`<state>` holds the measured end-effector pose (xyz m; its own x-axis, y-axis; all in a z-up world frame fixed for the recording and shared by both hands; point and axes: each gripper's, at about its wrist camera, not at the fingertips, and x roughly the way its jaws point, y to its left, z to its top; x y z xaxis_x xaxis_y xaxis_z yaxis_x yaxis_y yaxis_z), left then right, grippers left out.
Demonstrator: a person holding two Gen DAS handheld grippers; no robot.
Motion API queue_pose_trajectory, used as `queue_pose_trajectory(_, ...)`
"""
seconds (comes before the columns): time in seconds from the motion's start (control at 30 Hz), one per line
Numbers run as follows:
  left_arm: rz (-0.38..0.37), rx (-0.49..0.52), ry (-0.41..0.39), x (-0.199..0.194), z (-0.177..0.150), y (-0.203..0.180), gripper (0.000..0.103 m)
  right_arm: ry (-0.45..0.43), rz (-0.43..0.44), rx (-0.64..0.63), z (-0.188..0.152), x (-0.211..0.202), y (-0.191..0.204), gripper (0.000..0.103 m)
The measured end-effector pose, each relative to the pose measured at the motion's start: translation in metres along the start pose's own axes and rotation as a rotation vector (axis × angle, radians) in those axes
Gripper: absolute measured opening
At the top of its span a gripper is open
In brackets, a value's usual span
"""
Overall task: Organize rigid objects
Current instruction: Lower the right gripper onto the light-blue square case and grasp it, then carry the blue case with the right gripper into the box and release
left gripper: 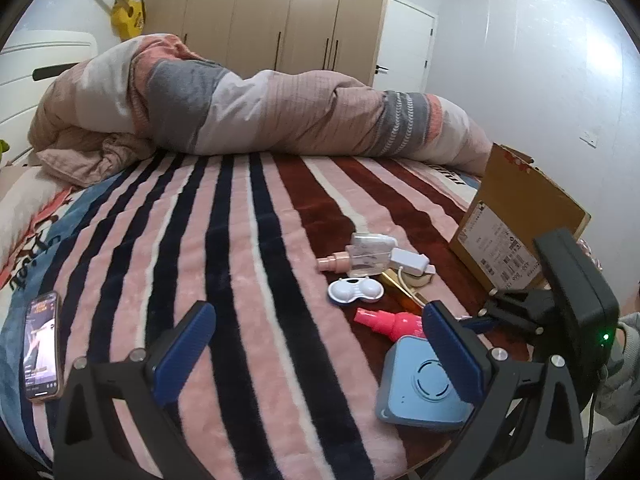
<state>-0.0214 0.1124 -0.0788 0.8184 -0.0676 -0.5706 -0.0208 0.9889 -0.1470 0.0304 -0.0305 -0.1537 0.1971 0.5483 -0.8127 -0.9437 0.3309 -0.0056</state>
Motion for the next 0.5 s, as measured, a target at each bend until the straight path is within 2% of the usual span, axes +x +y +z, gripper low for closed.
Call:
queue_pose_trajectory(0.03,-0.003,0.001,0.003,0.001,0.001,-0.001,0.103,0.021,0.027,0.007,0.000,0.003,-0.001,0.089)
queue_pose_trajectory(0.1,-0.012,0.007,0.007,0.002,0.001,-0.003,0.103,0.076,0.005,-0.014,-0.001,0.016,0.001,0.080)
queue_pose_trajectory(0.17,-0.025,0.015,0.012,0.002,0.001,-0.005,0.103,0.074,-0.002,-0.051,-0.001,0.019,0.004,0.080)
queue_pose_trajectory(0.27,-0.052,0.024,0.020,0.003,0.001,-0.006,0.103,0.059,0.007,-0.028,0.001,0.019,0.002,0.079)
queue_pose_trajectory(0.37,-0.110,0.025,0.025,0.003,0.003,-0.010,0.103,-0.008,-0.035,-0.024,0.005,0.005,0.002,0.079)
queue_pose_trajectory(0.5,-0.240,0.031,0.032,0.001,0.014,-0.022,0.102,-0.119,-0.054,0.000,0.017,-0.032,0.001,0.079)
